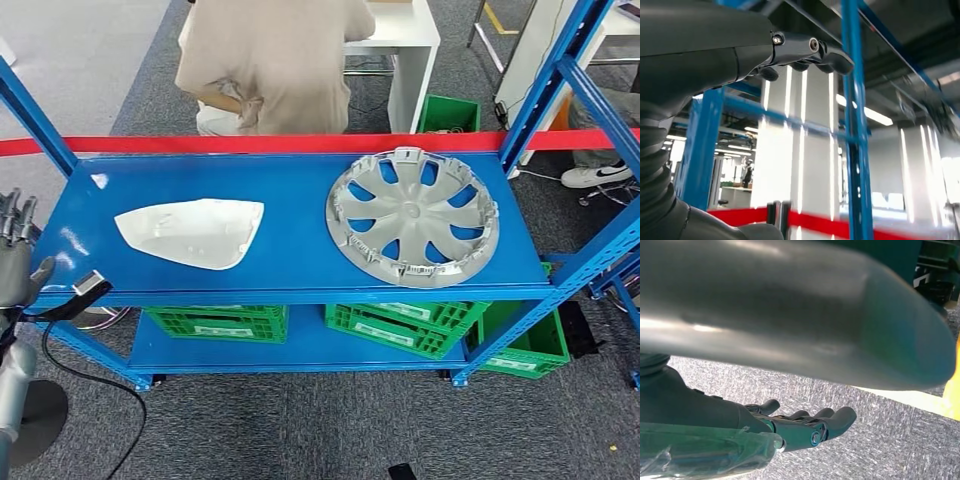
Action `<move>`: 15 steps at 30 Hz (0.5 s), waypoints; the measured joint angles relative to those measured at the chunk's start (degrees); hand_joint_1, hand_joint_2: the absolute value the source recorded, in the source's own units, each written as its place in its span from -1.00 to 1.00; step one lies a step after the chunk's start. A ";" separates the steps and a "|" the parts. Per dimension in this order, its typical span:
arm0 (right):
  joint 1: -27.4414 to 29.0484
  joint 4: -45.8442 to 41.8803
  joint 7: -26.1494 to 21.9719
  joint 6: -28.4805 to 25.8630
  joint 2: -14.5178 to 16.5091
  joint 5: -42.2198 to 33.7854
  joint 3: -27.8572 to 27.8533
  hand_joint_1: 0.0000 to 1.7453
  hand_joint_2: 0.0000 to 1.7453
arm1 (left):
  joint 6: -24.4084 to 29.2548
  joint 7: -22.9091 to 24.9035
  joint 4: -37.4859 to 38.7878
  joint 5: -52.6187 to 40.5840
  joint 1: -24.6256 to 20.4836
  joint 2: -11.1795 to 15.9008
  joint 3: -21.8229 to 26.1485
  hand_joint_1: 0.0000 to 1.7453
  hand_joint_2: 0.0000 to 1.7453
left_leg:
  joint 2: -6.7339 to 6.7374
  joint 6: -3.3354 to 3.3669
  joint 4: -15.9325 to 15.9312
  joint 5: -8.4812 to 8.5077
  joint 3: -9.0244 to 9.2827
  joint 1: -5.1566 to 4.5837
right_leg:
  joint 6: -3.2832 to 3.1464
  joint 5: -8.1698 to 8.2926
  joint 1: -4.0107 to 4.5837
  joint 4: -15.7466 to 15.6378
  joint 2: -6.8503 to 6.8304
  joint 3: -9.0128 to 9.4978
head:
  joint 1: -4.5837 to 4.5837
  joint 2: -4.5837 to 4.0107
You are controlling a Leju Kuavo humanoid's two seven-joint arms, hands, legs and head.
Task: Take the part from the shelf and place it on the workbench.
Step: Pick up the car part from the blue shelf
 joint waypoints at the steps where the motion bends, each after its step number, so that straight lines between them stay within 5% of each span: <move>1: 0.03 0.00 -0.12 -0.05 0.01 -0.01 -0.27 -1.00 -1.00 | 0.00 -0.99 -1.91 0.87 0.18 -0.78 1.60 -1.00 1.00 | 0.00 0.00 0.00 0.00 0.00 0.00 | 0.00 0.00 0.00 0.00 0.00 0.00 | 0.01 0.00; 6: 0.24 0.00 -0.23 -0.25 0.09 0.14 -1.26 -1.00 -1.00 | -0.02 -1.56 -9.05 1.83 0.97 -2.89 9.18 -1.00 1.00 | 0.00 -0.01 0.00 -0.02 0.00 0.01 | -0.02 -0.01 0.04 0.00 0.00 0.02 | 0.00 0.00; 15: 0.52 0.00 0.33 -0.29 0.26 1.42 -2.46 -1.00 -1.00 | -0.04 -0.17 -10.93 -0.60 2.06 -1.38 22.26 -1.00 1.00 | 0.00 -0.04 -0.01 -0.03 0.00 0.08 | -0.17 -0.11 0.12 0.01 -0.01 0.03 | 0.00 0.01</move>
